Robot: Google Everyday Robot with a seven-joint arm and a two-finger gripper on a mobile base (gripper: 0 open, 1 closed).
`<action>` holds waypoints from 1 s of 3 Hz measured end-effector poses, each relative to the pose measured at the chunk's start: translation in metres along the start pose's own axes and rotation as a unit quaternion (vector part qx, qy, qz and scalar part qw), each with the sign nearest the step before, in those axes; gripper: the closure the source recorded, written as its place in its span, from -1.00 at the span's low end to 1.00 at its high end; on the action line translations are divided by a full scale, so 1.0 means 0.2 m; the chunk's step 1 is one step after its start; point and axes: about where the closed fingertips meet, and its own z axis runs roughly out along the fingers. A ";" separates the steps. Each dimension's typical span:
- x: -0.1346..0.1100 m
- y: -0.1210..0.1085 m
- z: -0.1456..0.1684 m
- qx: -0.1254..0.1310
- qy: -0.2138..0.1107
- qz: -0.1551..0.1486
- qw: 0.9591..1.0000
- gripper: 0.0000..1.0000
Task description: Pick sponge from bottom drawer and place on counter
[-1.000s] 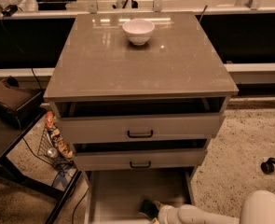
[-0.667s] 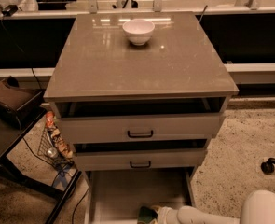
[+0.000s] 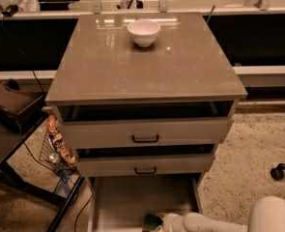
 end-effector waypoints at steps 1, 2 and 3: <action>-0.07 0.03 -0.09 -0.037 -0.003 -0.003 0.999 1.00; -0.19 -0.03 -0.37 -0.083 0.008 0.010 0.996 1.00; -0.34 -0.13 -0.78 -0.106 0.007 0.035 0.994 1.00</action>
Offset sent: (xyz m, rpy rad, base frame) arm 0.0176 -0.0613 0.1716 0.0318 0.2050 0.1480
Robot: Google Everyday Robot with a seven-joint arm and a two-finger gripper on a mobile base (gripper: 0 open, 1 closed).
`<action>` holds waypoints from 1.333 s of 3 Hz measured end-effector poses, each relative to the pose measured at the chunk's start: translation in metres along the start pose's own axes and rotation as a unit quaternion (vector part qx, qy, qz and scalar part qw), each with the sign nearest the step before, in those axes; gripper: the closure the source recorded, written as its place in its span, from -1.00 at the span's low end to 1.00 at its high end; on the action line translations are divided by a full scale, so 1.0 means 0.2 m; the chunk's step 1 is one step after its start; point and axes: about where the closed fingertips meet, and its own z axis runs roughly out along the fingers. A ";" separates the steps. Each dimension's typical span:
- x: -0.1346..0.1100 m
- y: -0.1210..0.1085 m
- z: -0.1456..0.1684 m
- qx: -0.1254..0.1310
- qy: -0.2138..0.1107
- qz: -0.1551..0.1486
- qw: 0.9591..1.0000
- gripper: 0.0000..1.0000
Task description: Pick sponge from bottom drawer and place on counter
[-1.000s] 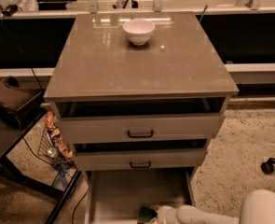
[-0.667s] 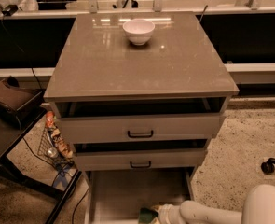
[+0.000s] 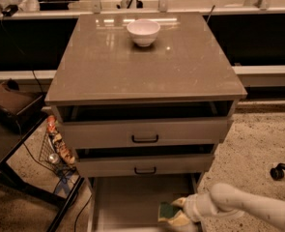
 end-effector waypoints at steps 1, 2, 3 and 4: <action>-0.16 -0.11 -0.53 0.014 -0.005 0.023 1.000 1.00; -0.31 -0.14 -1.01 0.028 -0.012 0.045 0.999 1.00; -0.43 -0.12 -1.37 0.053 -0.006 0.064 0.997 1.00; -0.55 -0.02 -1.75 0.094 -0.005 0.074 0.993 1.00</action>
Offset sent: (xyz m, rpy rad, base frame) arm 0.0368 -0.1649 0.3016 0.0114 0.0121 -0.1816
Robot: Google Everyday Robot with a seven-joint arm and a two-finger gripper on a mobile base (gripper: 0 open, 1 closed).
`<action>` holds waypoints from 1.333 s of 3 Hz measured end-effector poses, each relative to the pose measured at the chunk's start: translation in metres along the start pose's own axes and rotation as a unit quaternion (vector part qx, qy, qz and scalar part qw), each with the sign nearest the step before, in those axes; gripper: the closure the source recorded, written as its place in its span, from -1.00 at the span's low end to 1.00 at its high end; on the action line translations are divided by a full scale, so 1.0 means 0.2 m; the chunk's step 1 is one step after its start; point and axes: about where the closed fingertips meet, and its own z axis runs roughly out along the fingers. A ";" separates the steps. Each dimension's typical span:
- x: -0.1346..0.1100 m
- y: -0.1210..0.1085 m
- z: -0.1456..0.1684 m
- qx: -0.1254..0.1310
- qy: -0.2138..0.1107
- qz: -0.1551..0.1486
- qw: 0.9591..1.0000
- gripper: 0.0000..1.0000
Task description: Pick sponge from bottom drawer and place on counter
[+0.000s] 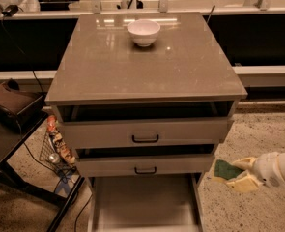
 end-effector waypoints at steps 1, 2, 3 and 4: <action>-0.05 0.09 -0.13 0.034 0.009 -0.025 0.999 1.00; -0.07 0.11 -0.15 0.038 0.004 -0.026 0.999 1.00; -0.14 0.13 -0.15 0.038 -0.020 -0.017 0.999 1.00; -0.43 0.18 -0.46 0.052 -0.033 -0.022 0.998 1.00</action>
Offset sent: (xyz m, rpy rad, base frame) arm -0.0160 -0.0008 0.0254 -0.0553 -0.0560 -0.0026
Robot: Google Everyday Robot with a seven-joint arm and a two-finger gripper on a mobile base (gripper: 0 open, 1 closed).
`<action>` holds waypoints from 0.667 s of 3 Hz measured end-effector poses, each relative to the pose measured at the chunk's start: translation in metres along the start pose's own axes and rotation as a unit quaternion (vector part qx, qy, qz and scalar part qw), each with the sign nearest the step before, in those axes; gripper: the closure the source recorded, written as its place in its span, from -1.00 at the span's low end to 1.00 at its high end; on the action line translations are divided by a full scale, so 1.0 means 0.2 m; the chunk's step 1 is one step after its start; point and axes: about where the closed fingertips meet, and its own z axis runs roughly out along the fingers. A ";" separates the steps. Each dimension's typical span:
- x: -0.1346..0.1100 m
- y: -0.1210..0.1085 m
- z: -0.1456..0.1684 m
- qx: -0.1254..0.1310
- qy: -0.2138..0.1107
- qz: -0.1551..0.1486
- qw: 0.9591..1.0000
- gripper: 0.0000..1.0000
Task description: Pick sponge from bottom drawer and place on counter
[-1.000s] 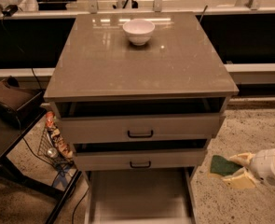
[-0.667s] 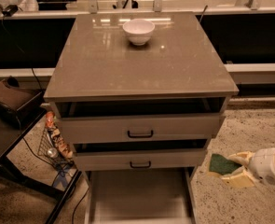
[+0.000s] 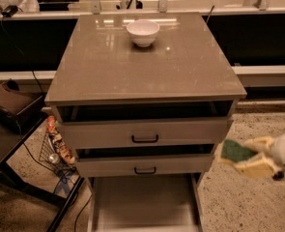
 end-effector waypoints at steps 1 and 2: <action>-0.32 0.03 -0.20 0.013 0.008 -0.033 0.999 1.00; -0.66 0.00 -0.32 0.015 0.015 -0.063 0.998 1.00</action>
Offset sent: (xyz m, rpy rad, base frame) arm 0.0692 0.0743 0.2183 -0.1237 -0.1126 0.1234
